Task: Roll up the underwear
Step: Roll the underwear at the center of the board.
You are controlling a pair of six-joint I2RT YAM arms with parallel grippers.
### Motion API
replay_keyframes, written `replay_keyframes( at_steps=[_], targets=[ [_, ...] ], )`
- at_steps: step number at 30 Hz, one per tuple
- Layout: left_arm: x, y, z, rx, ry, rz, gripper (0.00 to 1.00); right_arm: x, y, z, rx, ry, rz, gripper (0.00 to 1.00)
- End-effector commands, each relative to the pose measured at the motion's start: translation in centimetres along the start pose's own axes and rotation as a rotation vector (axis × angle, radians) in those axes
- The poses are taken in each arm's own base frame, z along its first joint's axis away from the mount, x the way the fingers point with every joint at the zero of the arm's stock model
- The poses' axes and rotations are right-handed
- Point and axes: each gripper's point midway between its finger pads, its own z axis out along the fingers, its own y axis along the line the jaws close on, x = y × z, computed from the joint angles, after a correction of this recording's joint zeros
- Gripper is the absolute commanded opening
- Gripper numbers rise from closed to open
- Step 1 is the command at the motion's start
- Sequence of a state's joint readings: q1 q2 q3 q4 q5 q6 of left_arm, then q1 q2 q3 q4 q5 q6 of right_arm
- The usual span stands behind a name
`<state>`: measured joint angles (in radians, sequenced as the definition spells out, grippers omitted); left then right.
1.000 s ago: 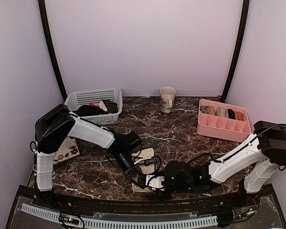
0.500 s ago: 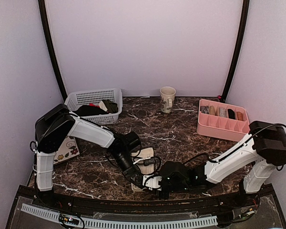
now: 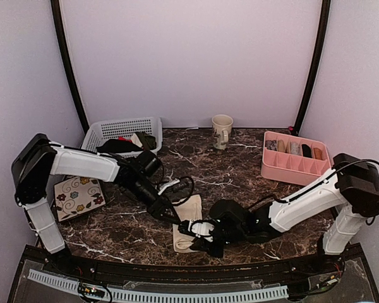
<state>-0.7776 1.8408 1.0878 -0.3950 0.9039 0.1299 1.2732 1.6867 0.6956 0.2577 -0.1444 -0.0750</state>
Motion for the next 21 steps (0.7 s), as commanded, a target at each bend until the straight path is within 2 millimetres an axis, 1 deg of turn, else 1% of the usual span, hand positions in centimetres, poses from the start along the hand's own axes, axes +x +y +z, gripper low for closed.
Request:
replay_keyframes(
  at_steps=[1,5,6,8,11,14,16,18,19,21],
  targets=[
    [-2.6,0.6,-4.7,-0.228,-0.217,0.116,0.49,-0.9,1.1,-0.6,-0.152,0.031,0.186,0.0],
    [-2.2,0.9,-7.1,-0.388,-0.322,0.18,0.49,-1.7,0.5,-0.5,-0.27,0.056,0.365,0.0],
    [-2.1,1.0,-7.8,-0.428,-0.346,0.182,0.49,-2.3,0.6,-0.5,-0.324,0.064,0.404,0.0],
    [-2.0,0.6,-9.1,-0.489,-0.388,0.204,0.49,-2.2,0.3,0.0,-0.382,0.116,0.486,0.0],
    [-1.4,-0.2,-9.7,-0.546,-0.419,0.27,0.48,-2.1,-0.3,0.5,-0.447,0.172,0.604,0.0],
    [0.0,-1.3,-9.1,-0.609,-0.402,0.385,0.47,-1.7,-1.0,1.1,-0.488,0.214,0.701,0.0],
    [0.9,-2.0,-8.2,-0.658,-0.364,0.482,0.47,-0.6,-1.6,2.0,-0.497,0.259,0.762,0.0],
    [2.0,-2.8,-6.9,-0.662,-0.317,0.547,0.47,0.0,-1.9,2.5,-0.515,0.28,0.804,0.0],
    [2.5,-2.9,-6.4,-0.664,-0.294,0.565,0.47,0.4,-2.0,2.8,-0.517,0.286,0.822,0.0],
    [3.1,-3.5,-5.2,-0.649,-0.262,0.602,0.47,1.2,-2.1,3.1,-0.522,0.3,0.848,0.0]
  ],
)
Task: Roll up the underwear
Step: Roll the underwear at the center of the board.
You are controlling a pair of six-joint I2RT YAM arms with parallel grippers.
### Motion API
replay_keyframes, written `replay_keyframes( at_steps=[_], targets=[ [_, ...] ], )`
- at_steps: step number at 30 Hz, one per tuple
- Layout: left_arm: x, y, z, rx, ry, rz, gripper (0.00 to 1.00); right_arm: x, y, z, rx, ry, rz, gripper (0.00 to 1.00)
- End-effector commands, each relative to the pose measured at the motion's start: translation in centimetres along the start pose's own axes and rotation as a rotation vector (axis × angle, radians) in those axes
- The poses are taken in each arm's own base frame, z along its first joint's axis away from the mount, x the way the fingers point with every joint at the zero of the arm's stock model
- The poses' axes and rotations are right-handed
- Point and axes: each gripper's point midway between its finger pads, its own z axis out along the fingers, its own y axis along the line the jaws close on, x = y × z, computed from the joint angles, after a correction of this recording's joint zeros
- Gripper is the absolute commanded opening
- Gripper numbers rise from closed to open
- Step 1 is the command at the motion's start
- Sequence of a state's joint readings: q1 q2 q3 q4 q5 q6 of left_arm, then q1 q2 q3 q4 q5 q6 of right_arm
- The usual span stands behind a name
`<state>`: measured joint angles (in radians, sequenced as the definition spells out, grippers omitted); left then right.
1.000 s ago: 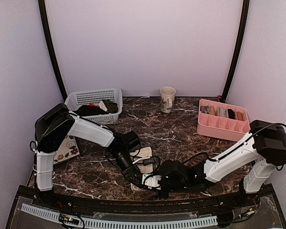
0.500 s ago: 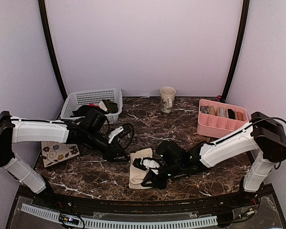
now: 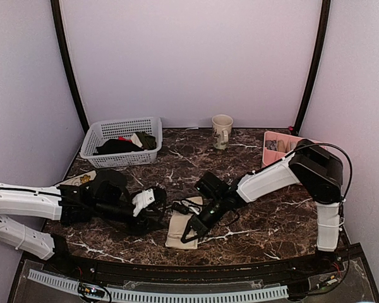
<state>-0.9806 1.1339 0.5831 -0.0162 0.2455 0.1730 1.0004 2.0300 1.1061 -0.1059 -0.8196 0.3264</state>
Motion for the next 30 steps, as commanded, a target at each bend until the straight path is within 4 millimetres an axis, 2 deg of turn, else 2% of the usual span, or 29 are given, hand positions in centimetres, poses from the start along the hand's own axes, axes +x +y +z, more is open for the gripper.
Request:
replay_keyframes(
  at_steps=[1,4,10,17,25,30],
  targets=[
    [1.1,-1.3,0.8,-0.033,0.04,0.144,0.47,2.3,-2.1,0.8,-0.017,0.071,0.155,0.0],
    [1.8,-2.8,2.1,-0.012,0.083,0.218,0.47,2.6,-3.0,0.9,-0.017,0.066,0.18,0.0],
    [2.6,-4.7,5.2,-0.004,0.145,0.346,0.47,3.3,-3.9,1.1,-0.002,0.079,0.195,0.0],
    [1.8,-4.5,7.3,-0.038,0.145,0.407,0.48,3.5,-4.4,1.3,0.007,0.089,0.203,0.0],
    [3.8,-4.4,8.3,-0.02,0.234,0.435,0.47,3.4,-4.5,1.1,0.025,0.086,0.183,0.0],
    [6.1,-4.5,8.8,0.012,0.342,0.422,0.41,3.1,-4.5,0.8,0.03,0.075,0.171,0.0]
  ],
)
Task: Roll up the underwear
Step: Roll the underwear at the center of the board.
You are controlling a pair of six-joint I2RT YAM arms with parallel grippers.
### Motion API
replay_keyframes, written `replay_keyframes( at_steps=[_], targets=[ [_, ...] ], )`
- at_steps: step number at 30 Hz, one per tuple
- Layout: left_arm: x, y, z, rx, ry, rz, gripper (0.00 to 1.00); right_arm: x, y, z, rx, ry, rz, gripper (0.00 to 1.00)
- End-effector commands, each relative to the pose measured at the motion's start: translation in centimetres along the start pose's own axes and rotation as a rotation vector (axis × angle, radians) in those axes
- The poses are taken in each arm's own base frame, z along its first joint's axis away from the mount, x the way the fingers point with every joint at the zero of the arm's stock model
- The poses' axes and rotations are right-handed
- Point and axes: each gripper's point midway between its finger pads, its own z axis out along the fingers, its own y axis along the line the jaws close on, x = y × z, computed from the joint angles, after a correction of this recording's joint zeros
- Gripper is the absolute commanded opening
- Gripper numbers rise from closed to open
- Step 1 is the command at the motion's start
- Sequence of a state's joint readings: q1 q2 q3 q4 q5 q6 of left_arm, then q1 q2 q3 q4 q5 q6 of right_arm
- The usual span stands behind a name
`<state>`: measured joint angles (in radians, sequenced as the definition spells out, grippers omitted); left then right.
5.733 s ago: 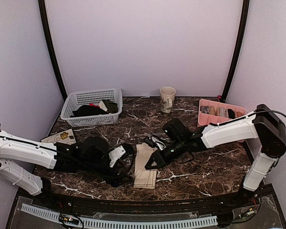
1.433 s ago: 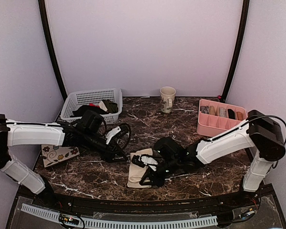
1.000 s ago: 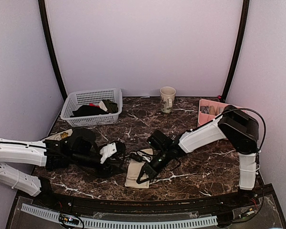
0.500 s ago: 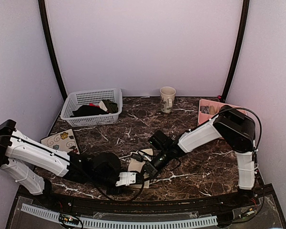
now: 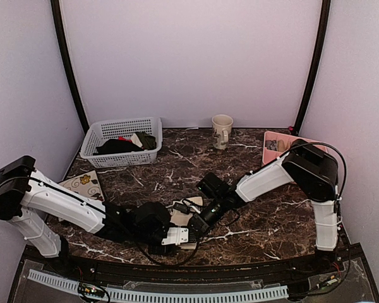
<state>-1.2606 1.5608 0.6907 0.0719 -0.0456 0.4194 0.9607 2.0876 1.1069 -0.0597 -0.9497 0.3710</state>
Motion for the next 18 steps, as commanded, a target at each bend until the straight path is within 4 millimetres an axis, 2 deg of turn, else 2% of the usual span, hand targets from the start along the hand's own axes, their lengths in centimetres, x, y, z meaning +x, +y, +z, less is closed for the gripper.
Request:
replay_keyframes(
  at_steps=[1,3,5,9,12,15,18],
  targets=[
    [1.1,-0.8,0.6,0.049,0.079,0.009,0.39,2.6,-4.2,0.4,0.144,0.046,0.096,0.0],
    [1.7,-1.3,1.0,0.074,0.114,0.011,0.36,2.4,-3.9,0.1,0.142,0.037,0.083,0.0],
    [2.4,-1.8,1.5,0.104,0.162,0.014,0.33,1.9,-3.8,-0.2,0.153,0.022,0.072,0.04],
    [3.4,-2.3,1.6,0.135,0.218,0.01,0.16,0.6,-3.4,-1.5,0.176,-0.021,0.05,0.19],
    [3.6,-3.2,1.5,0.197,0.237,0.006,0.08,-0.4,-3.3,-2.9,0.202,-0.066,0.025,0.29],
    [3.7,-3.9,1.3,0.267,0.247,-0.03,0.05,-1.4,-3.4,-4.3,0.237,-0.108,0.008,0.36],
    [3.2,-4.3,0.9,0.333,0.236,-0.072,0.03,-2.6,-2.7,-6.5,0.294,-0.181,-0.054,0.42]
  ],
)
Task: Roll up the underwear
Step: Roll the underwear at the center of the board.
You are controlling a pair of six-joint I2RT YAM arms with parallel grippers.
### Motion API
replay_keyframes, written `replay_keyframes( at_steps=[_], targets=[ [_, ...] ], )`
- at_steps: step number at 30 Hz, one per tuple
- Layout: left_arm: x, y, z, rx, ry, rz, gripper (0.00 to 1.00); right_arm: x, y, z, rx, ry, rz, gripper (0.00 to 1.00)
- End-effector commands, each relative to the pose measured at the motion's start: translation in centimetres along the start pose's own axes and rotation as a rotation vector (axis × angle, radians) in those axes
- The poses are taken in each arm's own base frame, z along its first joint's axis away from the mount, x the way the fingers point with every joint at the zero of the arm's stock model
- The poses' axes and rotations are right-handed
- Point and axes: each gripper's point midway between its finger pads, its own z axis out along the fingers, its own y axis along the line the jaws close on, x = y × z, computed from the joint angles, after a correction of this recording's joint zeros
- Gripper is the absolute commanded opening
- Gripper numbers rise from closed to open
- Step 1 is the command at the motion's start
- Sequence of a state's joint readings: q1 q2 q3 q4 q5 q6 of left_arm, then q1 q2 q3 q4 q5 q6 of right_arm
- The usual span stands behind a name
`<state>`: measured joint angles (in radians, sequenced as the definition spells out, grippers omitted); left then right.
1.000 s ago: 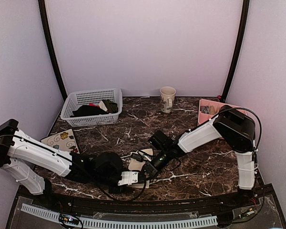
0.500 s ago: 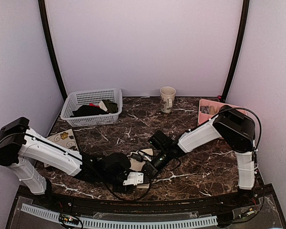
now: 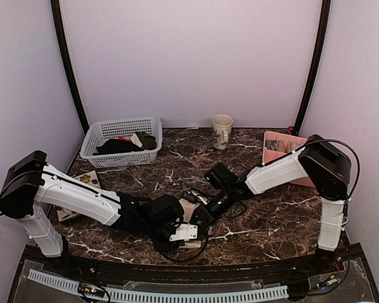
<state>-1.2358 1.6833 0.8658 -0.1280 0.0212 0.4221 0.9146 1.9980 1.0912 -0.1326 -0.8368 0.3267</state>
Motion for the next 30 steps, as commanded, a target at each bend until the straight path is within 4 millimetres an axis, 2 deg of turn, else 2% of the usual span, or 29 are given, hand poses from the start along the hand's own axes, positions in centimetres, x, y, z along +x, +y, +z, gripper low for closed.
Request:
replay_keyframes(
  at_steps=[1,4,5,7,9,14,16,19,20,22,24,27,30],
  targets=[
    [3.1,-4.1,0.0,0.255,0.111,-0.069,0.03,-1.9,-2.1,-4.0,0.198,-0.143,-0.064,0.46],
    [2.8,-4.2,-0.8,0.358,0.091,-0.147,0.03,-2.4,-1.3,-6.6,0.28,-0.246,-0.156,0.53],
    [2.8,-4.3,-1.1,0.395,0.085,-0.173,0.03,-1.9,-1.5,-7.3,0.315,-0.269,-0.183,0.56],
    [2.5,-4.7,-1.7,0.478,0.073,-0.226,0.03,-1.6,-1.4,-8.8,0.376,-0.331,-0.235,0.57],
    [2.4,-4.9,-2.0,0.54,0.073,-0.274,0.03,-1.5,0.0,-11.1,0.423,-0.419,-0.308,0.59],
    [1.8,-4.8,-1.8,0.656,0.086,-0.386,0.02,-0.2,1.6,-15.6,0.545,-0.587,-0.424,0.61],
    [2.0,-4.8,-1.4,0.7,0.103,-0.434,0.02,-0.2,1.8,-17.5,0.604,-0.669,-0.411,0.7],
    [1.7,-4.7,-1.0,0.759,0.111,-0.493,0.02,-0.4,0.9,-20.8,0.727,-0.789,-0.3,0.99],
    [1.6,-4.6,-0.9,0.775,0.113,-0.505,0.02,-0.4,1.1,-21.6,0.743,-0.815,-0.292,1.0],
    [1.6,-4.3,-0.6,0.798,0.12,-0.535,0.02,-0.4,2.3,-22.4,0.723,-0.856,-0.322,1.0],
    [1.4,-3.9,-0.4,0.826,0.115,-0.571,0.02,-0.4,3.8,-22.1,0.665,-0.845,-0.398,1.0],
    [1.0,-3.3,-0.1,0.87,0.098,-0.623,0.02,1.1,5.7,-19.5,0.53,-0.719,-0.507,0.96],
    [1.0,-2.9,0.2,0.896,0.098,-0.652,0.02,2.8,6.4,-17.9,0.462,-0.672,-0.543,0.94]
  ],
)
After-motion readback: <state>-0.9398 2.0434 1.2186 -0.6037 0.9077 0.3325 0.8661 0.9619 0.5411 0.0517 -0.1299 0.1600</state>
